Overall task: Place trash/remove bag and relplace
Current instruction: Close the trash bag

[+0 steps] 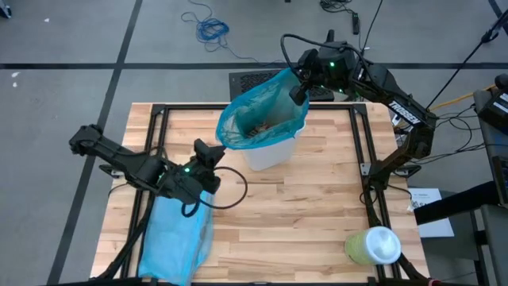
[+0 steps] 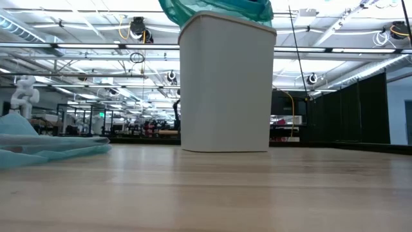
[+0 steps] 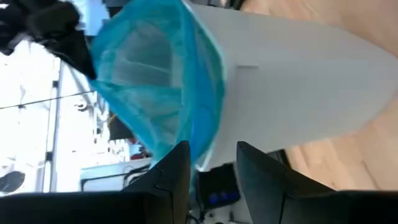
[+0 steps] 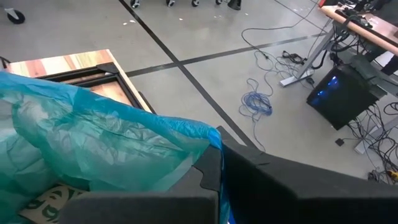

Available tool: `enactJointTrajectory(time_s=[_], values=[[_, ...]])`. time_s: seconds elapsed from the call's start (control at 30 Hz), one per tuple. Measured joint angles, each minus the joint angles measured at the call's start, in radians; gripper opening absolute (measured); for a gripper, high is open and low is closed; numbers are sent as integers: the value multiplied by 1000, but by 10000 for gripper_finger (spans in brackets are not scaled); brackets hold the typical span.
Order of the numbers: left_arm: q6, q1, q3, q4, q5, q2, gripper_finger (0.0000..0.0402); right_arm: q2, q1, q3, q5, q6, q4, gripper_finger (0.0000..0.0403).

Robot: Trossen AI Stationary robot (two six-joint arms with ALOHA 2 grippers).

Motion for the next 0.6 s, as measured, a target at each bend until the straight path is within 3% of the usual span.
enactJointTrajectory(time_s=[0.4,0.6], values=[[5,0,0,50,-49,-20,125,0,0,0,-33,0,2,0],[1,16,0,67,-47,-20,67,0,0,0,-34,0,2,0]])
